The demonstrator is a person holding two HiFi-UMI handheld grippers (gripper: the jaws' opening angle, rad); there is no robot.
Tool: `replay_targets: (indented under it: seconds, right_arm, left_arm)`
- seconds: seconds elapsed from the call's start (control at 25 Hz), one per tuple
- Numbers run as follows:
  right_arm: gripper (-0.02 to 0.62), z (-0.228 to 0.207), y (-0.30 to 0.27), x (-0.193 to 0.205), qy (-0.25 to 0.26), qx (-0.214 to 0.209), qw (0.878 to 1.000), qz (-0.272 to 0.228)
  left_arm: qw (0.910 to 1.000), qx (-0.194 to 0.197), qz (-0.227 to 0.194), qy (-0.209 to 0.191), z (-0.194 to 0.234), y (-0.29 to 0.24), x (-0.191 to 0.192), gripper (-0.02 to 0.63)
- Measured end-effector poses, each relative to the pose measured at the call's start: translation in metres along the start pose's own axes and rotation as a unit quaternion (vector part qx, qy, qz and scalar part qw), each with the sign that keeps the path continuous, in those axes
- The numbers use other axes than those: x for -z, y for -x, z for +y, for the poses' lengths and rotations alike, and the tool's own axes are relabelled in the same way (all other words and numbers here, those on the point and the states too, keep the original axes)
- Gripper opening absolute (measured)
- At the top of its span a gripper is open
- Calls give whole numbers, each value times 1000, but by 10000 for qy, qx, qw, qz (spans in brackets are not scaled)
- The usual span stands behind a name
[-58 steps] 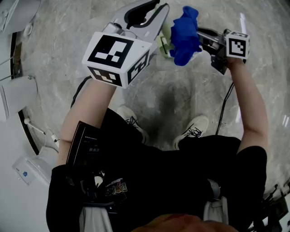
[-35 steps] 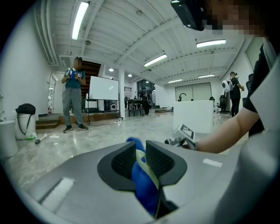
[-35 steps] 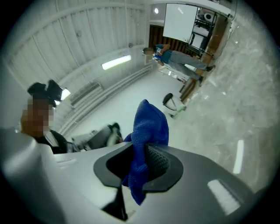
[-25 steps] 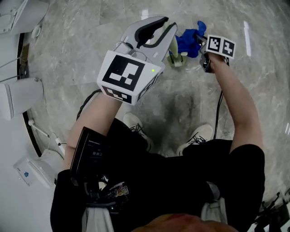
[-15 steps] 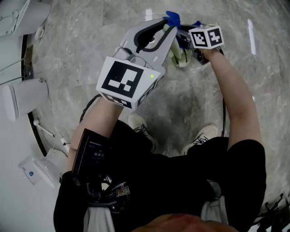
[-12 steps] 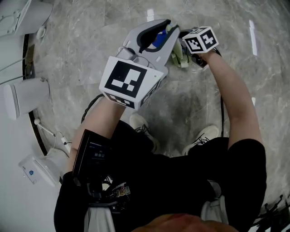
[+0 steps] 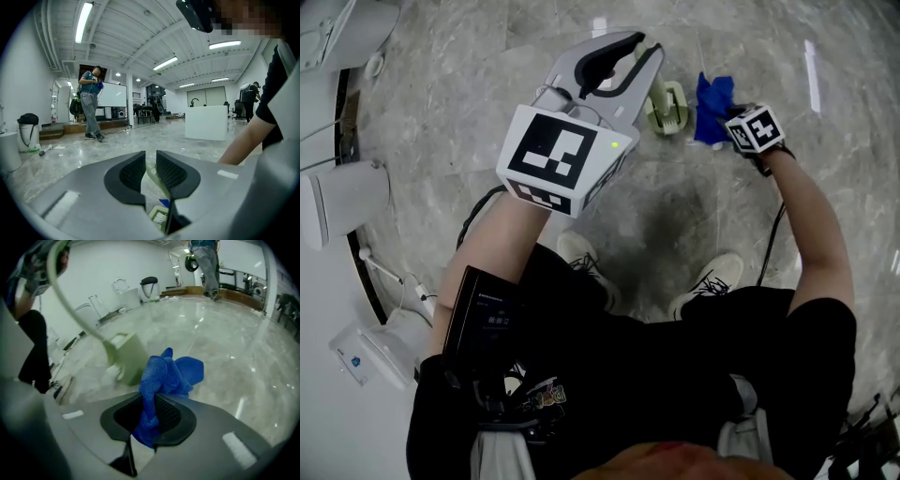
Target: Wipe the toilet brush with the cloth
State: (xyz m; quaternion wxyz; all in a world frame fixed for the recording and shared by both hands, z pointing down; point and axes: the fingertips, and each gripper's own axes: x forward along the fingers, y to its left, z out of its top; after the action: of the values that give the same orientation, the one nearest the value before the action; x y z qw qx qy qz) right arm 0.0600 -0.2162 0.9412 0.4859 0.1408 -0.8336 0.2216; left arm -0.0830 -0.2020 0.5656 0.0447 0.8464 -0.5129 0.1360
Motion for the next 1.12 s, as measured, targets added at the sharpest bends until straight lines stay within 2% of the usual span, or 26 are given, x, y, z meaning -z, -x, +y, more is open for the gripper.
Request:
replay_targets:
  seconds: [0.08,0.2,0.36,0.48,0.52,0.56,0.64,0.72,0.8,0.88,0.96,1.04,1.12]
  right_arm:
    - [69,46,-3,26,185,-783,9967,41]
    - [69,115,-14,22,30,-1648,9861,-198]
    - [69,187,-16,-40,-616,-2518,9619,-869]
    - [67,218,9,-100,-1291,-3111,9302,-1460]
    - [67,226,19,-116,-1391,-3253,9207,-1649]
    - [67,230,24,-128,-1377,-3283,9167,-1814]
    - [68,227,18,-139,-1318,-3069,9216,-1975]
    - [67,216,0,-126,-1415,-2890,9302,-1768]
    - [69,215,-13,-92,-1235,-2971,9385,-1253]
    - [69,213,-20,-46,-828,-3077,9453,-699]
    - [69,195,-22,1,-529,-3032,9511,-254]
    - [68,150,-22,34,-567,-2642,9628,1]
    - [67,89,-15,46,-864,-1976,9765,-10]
  left_arm:
    - [10000,-5,-13,-35,2,-2,-1,78]
    - [10000,5,23,-27,3,-12,1,78]
    - [10000,21,6,-48,-1,-18,2,78]
    - [10000,8,1,-77,-2,-11,-5,78]
    - [10000,8,4,-74,-2,-10,-6,78]
    - [10000,6,8,-71,-1,-10,-5,78]
    - [10000,-5,34,-55,1,-10,-2,78]
    - [10000,-12,62,-12,3,-10,2,78]
    - [10000,0,68,14,3,-12,4,78]
    - [10000,-7,55,1,3,-13,3,78]
    - [10000,-30,36,21,3,-15,0,78]
    - [10000,2,28,18,2,-15,0,78]
    - [10000,19,-3,-21,2,-15,-2,78]
